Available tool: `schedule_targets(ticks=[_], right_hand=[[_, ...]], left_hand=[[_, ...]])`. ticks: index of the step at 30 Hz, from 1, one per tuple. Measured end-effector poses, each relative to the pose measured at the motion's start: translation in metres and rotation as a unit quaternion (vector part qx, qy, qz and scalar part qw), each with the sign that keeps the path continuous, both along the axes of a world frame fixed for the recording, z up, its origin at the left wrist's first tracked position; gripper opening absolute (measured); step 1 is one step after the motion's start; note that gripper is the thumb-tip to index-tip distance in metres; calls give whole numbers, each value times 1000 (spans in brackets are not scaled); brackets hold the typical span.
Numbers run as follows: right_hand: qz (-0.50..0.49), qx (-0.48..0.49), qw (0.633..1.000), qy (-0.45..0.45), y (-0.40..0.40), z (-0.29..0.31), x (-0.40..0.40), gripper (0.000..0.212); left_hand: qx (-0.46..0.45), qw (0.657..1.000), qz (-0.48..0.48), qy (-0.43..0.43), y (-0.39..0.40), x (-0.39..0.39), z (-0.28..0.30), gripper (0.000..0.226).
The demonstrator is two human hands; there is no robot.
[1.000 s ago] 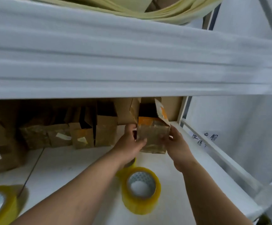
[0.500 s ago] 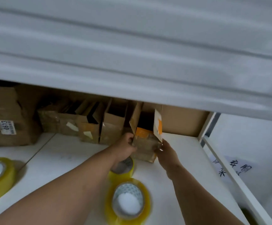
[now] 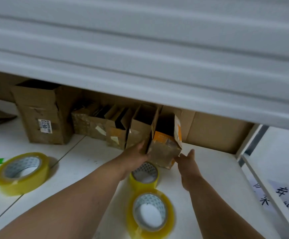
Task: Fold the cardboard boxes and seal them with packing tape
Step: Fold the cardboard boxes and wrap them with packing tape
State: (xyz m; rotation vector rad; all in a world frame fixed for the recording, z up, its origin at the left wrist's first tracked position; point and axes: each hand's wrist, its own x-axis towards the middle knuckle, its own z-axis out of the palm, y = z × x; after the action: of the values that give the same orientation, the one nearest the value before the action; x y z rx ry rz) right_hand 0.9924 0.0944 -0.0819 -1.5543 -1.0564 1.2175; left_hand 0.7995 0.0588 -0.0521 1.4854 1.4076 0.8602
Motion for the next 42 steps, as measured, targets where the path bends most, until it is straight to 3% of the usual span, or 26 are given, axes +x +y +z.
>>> schedule_targets(ticks=[2,6,11,20,29,35,42], right_hand=[[-36,18,999,-13,-8,2,-5,81],[-109,114,972,-172,-33,13,-27,64],[-69,220,925,-303,-66,45,-98,54],[135,244,911,-304,-126,38,-330,55],[281,272,843,-370,-153,11,-525,53],[330,287,793,-424,-122,-2,-623,57],[342,262,789,-438,-72,-16,-708,59]], left_hand=[[6,999,32,14,-2,-9,0,69],[46,989,65,125,-10,-31,3,68],[109,945,98,293,-35,-87,9,61],[103,885,175,419,-125,-311,17,51],[3,820,231,523,-204,-516,3,57],[12,789,238,566,-190,-594,-4,50],[4,778,238,582,-140,-665,-17,66]])
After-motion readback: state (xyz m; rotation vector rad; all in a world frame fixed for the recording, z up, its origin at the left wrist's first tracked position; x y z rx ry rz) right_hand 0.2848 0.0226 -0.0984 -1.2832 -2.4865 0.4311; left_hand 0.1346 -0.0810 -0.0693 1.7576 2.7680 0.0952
